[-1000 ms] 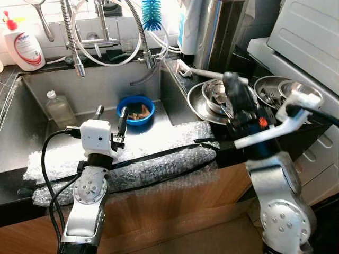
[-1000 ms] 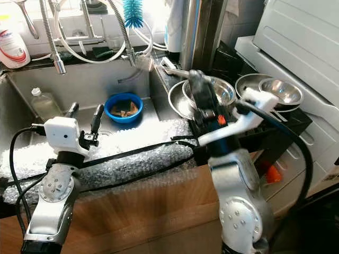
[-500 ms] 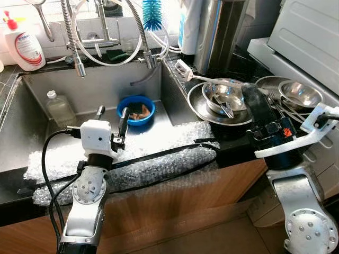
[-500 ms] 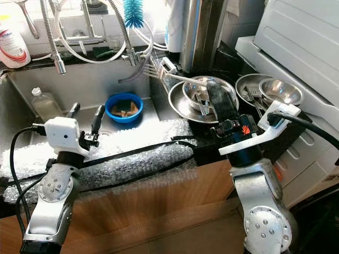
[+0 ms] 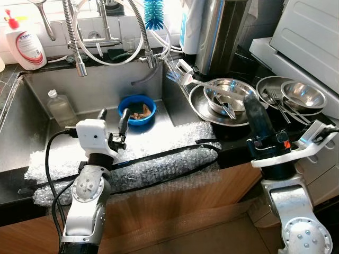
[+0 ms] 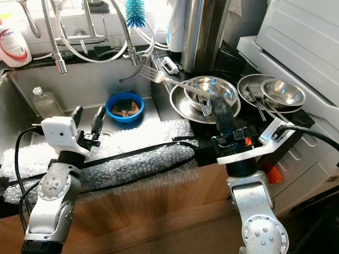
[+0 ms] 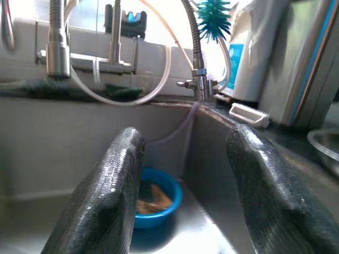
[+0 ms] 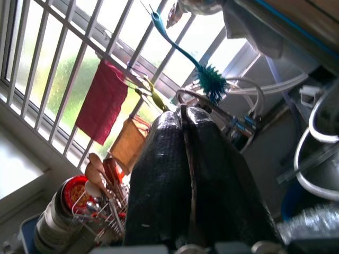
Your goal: Kitchen organization
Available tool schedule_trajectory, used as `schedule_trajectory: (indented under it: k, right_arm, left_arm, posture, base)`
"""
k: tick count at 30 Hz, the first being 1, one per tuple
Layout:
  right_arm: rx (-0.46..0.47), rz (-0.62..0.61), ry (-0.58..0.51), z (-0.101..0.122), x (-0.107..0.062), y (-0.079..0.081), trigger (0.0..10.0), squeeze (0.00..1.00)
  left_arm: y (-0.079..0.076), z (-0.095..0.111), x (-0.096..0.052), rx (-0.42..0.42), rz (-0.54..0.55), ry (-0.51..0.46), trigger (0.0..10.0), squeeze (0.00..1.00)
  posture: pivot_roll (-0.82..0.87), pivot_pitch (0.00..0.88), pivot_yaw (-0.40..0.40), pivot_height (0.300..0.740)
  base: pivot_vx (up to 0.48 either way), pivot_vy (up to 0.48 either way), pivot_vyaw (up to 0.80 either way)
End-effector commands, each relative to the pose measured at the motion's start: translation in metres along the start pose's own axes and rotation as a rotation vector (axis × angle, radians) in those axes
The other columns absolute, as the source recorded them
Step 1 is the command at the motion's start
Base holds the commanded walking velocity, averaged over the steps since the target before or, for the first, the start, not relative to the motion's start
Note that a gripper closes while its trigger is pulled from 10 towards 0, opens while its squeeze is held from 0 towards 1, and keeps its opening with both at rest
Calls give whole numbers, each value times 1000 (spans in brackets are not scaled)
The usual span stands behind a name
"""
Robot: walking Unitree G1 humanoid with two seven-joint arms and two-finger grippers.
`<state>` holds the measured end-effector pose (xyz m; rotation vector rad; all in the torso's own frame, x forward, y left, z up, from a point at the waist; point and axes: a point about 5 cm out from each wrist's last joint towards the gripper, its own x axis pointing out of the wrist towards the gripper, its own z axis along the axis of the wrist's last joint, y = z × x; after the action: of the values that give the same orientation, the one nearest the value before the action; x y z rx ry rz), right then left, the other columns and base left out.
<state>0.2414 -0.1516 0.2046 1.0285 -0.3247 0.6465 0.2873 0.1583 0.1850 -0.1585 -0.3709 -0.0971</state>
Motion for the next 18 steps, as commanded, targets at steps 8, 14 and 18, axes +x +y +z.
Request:
schedule_trajectory:
  k: [8, 14, 18]
  right_arm:
    - [74, 19, 23, -14, -8, -4, 10000, 0]
    - [102, 27, 41, -20, -13, -8, 10000, 0]
    - [113, 18, 64, -28, -15, -13, 10000, 0]
  left_arm:
    - [1, 42, 21, -185, -4, -123, 10000, 0]
    - [-7, 50, 23, -325, -94, -109, 10000, 0]
    - [-15, 40, 17, -450, -153, -37, 10000, 0]
  posture:
    - [65, 80, -40, 740]
    - [68, 77, -40, 740]
    - [73, 67, -37, 740]
  base:
    - [0, 0, 0]
    - [0, 0, 0]
    - [0, 0, 0]
